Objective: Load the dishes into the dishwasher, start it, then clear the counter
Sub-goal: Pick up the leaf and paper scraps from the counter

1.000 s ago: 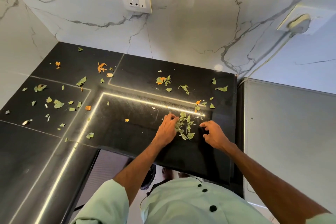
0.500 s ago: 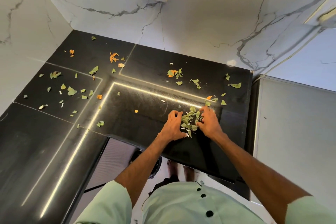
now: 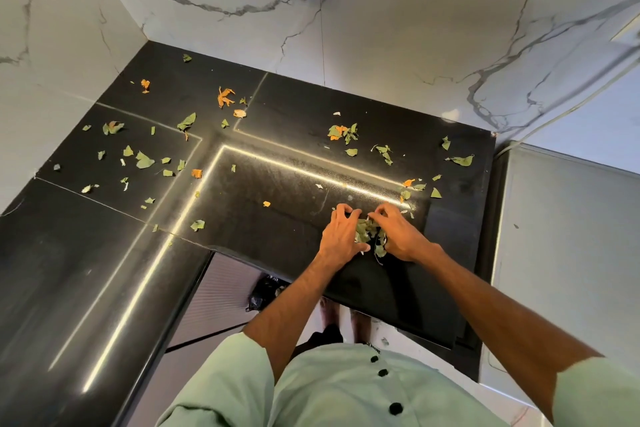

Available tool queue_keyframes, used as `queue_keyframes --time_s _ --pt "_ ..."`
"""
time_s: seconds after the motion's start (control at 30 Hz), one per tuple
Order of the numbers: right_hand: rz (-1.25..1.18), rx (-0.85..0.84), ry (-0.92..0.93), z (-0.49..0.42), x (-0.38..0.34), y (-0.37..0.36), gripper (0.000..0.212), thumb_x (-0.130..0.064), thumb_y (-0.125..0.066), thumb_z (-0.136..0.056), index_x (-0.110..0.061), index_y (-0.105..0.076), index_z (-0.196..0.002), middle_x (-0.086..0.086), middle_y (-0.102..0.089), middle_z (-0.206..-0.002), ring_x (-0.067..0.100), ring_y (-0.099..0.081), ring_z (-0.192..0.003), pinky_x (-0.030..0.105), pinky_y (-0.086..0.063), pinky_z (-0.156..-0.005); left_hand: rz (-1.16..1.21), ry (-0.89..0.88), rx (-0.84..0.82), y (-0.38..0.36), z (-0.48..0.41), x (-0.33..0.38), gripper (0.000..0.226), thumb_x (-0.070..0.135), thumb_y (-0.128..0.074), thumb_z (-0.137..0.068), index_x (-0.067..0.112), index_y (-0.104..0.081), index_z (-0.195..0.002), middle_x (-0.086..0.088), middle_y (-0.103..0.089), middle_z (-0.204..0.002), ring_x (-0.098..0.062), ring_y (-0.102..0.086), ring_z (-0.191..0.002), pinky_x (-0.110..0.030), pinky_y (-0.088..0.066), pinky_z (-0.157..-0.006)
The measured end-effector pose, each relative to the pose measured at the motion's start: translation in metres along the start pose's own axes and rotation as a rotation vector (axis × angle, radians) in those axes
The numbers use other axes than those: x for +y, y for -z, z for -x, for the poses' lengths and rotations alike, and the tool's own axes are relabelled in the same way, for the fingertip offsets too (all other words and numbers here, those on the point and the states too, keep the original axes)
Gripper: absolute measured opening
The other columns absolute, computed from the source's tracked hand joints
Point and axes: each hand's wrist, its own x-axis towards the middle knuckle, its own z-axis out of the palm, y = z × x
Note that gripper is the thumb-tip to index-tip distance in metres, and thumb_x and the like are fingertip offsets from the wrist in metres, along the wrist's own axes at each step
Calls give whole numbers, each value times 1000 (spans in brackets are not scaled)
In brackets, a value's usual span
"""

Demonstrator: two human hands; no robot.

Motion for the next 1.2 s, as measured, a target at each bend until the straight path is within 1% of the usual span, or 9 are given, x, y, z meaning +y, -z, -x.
queue_keyframes --time_s 0.1,0.23,0.33,0.53,0.6,0.83,1.0,1.1,1.2 --pt "8 83 -114 13 11 6 90 -5 -74 -75 -14 -30 -153 10 -30 -149 30 -31 -140 42 -39 -112 15 -20 -18 3 -3 -5 85 37 -87 -72 18 -42 -141 -2 -32 -135 -19 -41 -125 -43 -55 -94" --pt "-46 -47 -289 29 23 2 130 -45 -92 -61 -10 -12 -157 11 -17 -149 32 -22 -140 47 -36 -116 -1 -44 -72 8 -8 -9 91 33 -89 -69 20 -39 -144 -4 -29 -139 -22 -39 -128 -46 -53 -97" --pt "-155 -57 -328 33 7 -13 139 -49 -95 -53 -10 -10 -156 9 -16 -144 28 -24 -136 44 -35 -117 -29 -73 -116 12 -12 -10 93 30 -90 -69 20 -38 -145 -7 -29 -140 -24 -40 -128 -46 -52 -98" --pt "-330 135 -333 10 -34 -21 85 -19 -88 -74 -7 -36 -140 11 -31 -134 32 -53 -122 39 -46 -107 -25 -113 -134 12 -16 -11 82 19 -87 -72 20 -45 -142 -8 -32 -135 -27 -47 -120 -49 -51 -98" --pt "-332 150 -348 6 -33 -14 81 -16 -88 -74 -7 -38 -138 12 -32 -135 32 -55 -120 39 -47 -105 -22 -118 -135 14 -16 -12 81 17 -86 -73 18 -45 -143 -8 -34 -135 -27 -50 -117 -48 -51 -98" --pt "-302 71 -312 0 -22 -6 103 -17 -87 -75 -12 -24 -157 9 -26 -141 27 -46 -127 38 -39 -113 -37 -106 -141 16 -16 -10 87 15 -86 -73 12 -38 -145 -14 -37 -134 -31 -51 -115 -47 -52 -96" --pt "-286 96 -208 -9 -33 -8 75 -4 -77 -80 -8 -44 -147 6 -36 -122 25 -54 -108 34 -47 -98 -49 -83 -143 21 -20 -1 67 11 -80 -79 9 -49 -139 -14 -42 -130 -32 -58 -107 -45 -54 -92" --pt "-236 129 -218 -8 -36 -11 58 -2 -77 -81 -8 -57 -136 5 -45 -114 20 -55 -97 30 -49 -88 -43 -73 -94 16 -17 2 45 7 -77 -83 5 -61 -125 -14 -50 -124 -32 -62 -101 -41 -55 -87" --pt "-256 174 -269 -6 -38 -18 41 -1 -73 -85 -7 -66 -124 7 -55 -107 24 -61 -96 32 -51 -81 -32 -49 -57 11 -13 3 29 5 -75 -84 3 -67 -112 -15 -56 -117 -31 -63 -96 -39 -53 -81"
